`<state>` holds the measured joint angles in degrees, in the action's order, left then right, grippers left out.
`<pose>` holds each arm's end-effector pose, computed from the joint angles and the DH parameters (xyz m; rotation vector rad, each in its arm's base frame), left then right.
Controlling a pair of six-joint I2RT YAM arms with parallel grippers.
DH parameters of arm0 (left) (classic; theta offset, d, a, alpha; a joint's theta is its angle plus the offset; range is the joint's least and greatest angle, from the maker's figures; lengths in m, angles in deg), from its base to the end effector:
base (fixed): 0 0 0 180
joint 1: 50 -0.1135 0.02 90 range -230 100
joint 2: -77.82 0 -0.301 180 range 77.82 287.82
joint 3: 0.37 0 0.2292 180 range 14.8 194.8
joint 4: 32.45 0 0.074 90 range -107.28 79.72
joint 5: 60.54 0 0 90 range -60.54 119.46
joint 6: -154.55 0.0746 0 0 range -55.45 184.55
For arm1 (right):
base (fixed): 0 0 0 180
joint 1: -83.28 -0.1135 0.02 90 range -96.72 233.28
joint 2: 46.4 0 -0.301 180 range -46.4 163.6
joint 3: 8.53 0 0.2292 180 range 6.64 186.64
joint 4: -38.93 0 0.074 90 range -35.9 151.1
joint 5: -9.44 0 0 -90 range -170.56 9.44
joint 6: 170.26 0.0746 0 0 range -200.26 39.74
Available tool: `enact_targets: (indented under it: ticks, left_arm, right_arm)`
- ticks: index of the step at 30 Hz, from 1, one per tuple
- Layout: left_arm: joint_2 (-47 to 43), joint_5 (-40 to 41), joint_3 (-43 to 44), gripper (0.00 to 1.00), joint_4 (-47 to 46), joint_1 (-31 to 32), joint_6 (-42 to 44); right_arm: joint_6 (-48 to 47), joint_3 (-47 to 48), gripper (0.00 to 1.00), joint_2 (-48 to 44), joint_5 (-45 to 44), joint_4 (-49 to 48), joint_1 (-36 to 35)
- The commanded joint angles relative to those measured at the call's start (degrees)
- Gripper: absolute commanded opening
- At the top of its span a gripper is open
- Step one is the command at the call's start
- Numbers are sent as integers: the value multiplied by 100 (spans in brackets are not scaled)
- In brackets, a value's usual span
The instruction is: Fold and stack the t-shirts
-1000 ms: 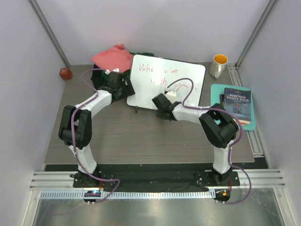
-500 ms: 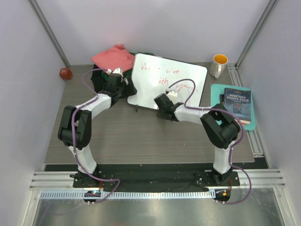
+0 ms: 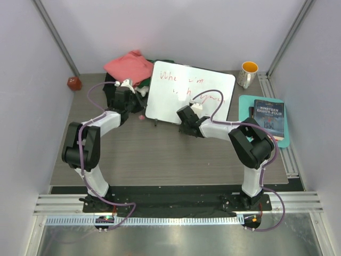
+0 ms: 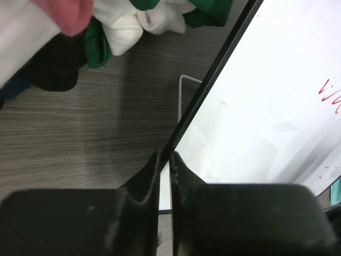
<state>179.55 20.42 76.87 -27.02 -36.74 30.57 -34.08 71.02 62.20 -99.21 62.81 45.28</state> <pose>0.4039 -0.1072 0.2395 -0.2904 2.1359 -0.6549 0.3327 0.2297 0.1720 0.3080 2.4244 0.2510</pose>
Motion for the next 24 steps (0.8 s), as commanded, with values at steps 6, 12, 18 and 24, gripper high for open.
enact_targets:
  ticks: [6,12,18,24]
  left_arm:
    - [-83,95,-150,0,-248,-42,-153]
    - [-75,-63,-151,5,-371,-42,-197]
    - [-189,121,-1,37,16,-121,-127]
    - [-531,323,-168,47,86,-192,-74]
  right_arm:
    - [243,-602,1,259,-314,1186,293]
    - [199,-611,1,259,-235,1159,328]
    - [208,-742,1,188,-297,1212,337]
    - [147,-760,1,171,-305,1274,346]
